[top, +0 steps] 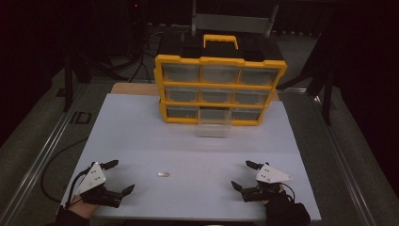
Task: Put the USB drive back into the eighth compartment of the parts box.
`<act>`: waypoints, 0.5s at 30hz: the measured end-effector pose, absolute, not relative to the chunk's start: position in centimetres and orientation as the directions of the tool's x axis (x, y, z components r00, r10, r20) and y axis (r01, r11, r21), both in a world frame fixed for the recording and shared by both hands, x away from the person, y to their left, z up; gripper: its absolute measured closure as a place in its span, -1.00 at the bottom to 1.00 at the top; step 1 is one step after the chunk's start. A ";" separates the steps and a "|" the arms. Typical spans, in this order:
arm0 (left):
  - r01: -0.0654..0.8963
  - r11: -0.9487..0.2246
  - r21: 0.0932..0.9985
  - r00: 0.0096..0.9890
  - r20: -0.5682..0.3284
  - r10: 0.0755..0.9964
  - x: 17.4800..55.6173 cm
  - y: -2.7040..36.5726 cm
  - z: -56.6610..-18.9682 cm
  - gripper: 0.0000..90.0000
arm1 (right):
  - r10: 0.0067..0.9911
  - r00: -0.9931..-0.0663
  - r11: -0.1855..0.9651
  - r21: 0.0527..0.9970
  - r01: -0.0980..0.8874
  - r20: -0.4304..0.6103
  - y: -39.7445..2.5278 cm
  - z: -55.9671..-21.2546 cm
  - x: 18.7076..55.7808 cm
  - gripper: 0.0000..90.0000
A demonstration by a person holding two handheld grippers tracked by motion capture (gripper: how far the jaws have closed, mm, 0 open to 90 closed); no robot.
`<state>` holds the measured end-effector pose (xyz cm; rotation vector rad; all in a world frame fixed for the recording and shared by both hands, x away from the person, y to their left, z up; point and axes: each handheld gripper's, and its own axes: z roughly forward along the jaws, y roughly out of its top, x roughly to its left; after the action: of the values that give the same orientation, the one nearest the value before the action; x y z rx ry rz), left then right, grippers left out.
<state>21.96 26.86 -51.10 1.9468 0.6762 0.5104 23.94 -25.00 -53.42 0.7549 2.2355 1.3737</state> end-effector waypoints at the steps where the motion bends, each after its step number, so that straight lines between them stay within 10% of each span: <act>1: 0.238 -0.369 0.899 0.756 0.067 0.651 22.0 26.9 -50.9 -0.99 | 0.635 -0.770 0.368 0.900 0.233 -0.060 -25.0 -53.4 23.9 -0.80; 15: 0.201 -0.392 0.898 0.792 0.087 0.604 22.5 26.9 -47.2 -0.99 | 0.629 -0.774 0.365 0.906 0.214 -0.071 -24.9 -53.1 23.7 -0.80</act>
<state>22.54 26.92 -47.15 1.9629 0.6034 0.4973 23.71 -24.89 -53.15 0.7334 2.2240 1.3857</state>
